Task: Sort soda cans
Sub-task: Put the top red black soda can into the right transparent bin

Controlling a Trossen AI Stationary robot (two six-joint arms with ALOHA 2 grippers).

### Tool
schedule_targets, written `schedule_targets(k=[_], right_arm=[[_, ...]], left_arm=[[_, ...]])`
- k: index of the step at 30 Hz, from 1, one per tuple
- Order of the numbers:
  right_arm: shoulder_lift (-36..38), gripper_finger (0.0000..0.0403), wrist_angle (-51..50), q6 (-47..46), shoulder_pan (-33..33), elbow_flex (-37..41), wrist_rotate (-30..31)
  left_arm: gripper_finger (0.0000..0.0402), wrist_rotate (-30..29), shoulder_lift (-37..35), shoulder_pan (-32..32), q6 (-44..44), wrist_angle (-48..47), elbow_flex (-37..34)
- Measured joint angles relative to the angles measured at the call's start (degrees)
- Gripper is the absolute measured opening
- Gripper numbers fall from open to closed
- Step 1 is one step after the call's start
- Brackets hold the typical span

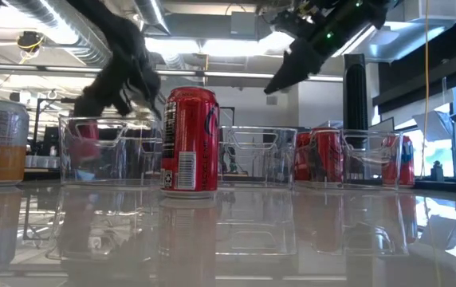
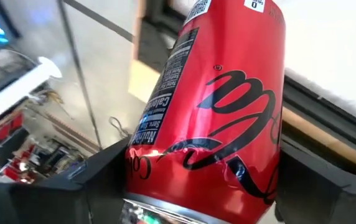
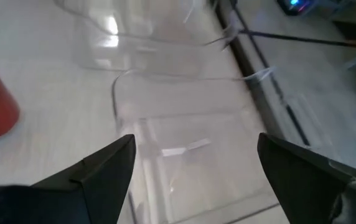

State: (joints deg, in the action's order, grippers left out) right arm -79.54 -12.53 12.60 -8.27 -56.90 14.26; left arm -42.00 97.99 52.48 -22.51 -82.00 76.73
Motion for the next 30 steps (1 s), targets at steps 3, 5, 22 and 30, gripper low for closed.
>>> schedule_targets(k=[3, 5, 22, 30], right_arm=[[2.24, 0.0337, 0.00, 2.53, 0.00, 0.00, 1.52], [3.62, 0.0337, 0.44, 4.16, 0.00, 0.00, 2.46], [11.45, 0.0337, 1.99, -1.87, 0.07, -0.02, 8.04], [16.32, 0.0337, -0.85, -15.24, 0.07, -0.09, -3.18]], left_arm=[[0.0315, -0.23, -4.00, -0.41, 0.05, 0.11, 1.71], [0.0316, -0.34, -6.43, -1.27, 0.57, 0.03, 3.08], [0.0320, 11.76, -15.25, -28.57, 13.99, 1.14, 16.37], [0.0321, 19.35, -15.11, -45.74, 18.82, 17.94, 16.52]])
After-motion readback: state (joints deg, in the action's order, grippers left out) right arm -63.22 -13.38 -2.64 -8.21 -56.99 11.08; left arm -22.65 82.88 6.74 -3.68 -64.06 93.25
